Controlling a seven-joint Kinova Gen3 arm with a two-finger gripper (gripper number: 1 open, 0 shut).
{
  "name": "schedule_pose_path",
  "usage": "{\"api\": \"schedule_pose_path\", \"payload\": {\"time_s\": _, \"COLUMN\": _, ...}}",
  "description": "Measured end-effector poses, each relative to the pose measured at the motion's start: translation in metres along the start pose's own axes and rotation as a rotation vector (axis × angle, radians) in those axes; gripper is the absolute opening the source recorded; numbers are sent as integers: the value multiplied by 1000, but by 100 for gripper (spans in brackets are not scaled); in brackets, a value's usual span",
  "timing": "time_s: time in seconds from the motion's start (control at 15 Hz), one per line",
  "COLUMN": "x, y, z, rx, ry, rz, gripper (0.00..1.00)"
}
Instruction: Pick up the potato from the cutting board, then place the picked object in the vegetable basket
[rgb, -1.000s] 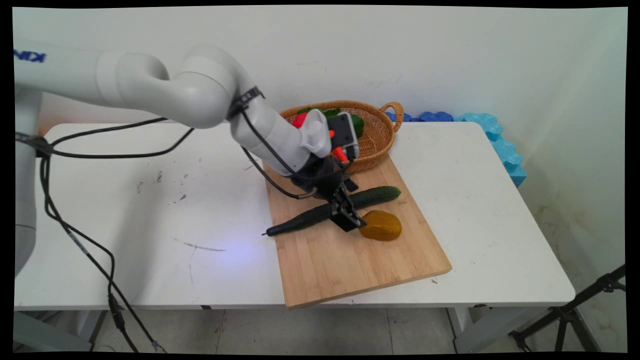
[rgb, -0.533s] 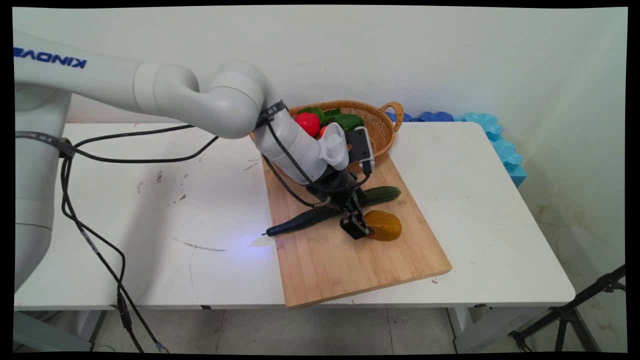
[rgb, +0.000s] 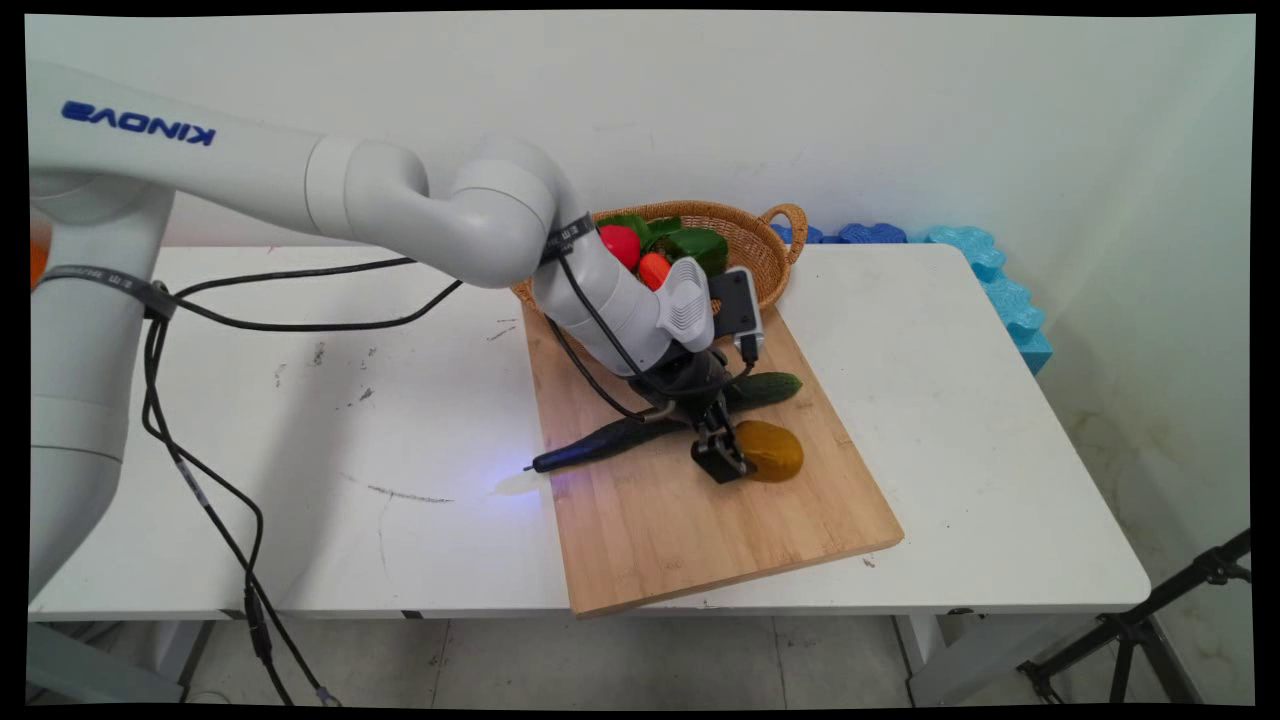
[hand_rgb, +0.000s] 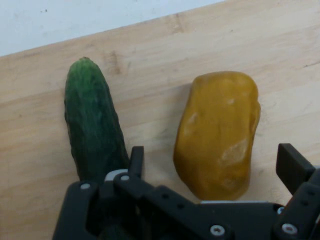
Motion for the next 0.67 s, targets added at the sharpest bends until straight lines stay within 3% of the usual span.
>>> {"api": "schedule_pose_path", "payload": {"time_s": 0.07, "x": 1, "y": 0, "z": 2, "rx": 1, "ry": -1, "rz": 4, "gripper": 100}}
{"api": "schedule_pose_path", "payload": {"time_s": 0.13, "x": 1, "y": 0, "z": 3, "rx": 2, "ry": 0, "rz": 6, "gripper": 0}}
{"api": "schedule_pose_path", "payload": {"time_s": 0.67, "x": 11, "y": 6, "z": -14, "rx": -3, "ry": 28, "rz": 25, "gripper": 0}}
